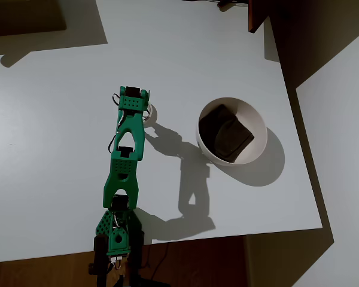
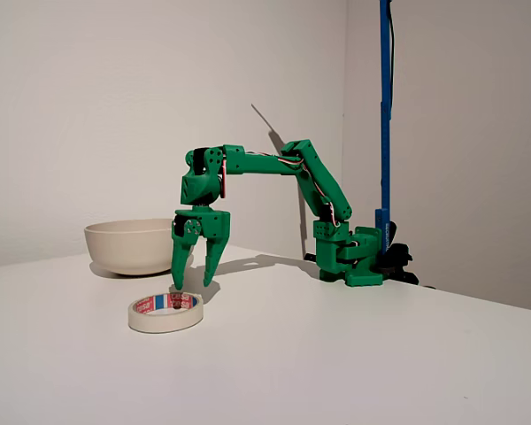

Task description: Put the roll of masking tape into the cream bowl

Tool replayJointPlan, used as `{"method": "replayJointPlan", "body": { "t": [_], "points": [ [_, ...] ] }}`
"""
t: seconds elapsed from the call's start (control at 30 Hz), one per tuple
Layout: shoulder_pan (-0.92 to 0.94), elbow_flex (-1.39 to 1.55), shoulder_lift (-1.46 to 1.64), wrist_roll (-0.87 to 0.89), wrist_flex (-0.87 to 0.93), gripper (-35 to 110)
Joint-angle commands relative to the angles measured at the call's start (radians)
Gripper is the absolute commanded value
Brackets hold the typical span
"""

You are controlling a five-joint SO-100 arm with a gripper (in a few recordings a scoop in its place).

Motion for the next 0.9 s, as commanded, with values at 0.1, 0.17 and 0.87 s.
{"method": "replayJointPlan", "body": {
  "t": [0.1,0.17,0.87],
  "points": [
    [0.006,-0.069,-0.002,0.026,-0.008,16],
    [0.006,-0.069,-0.012,0.029,-0.009,16],
    [0.003,-0.069,-0.146,0.046,-0.106,9]
  ]
}}
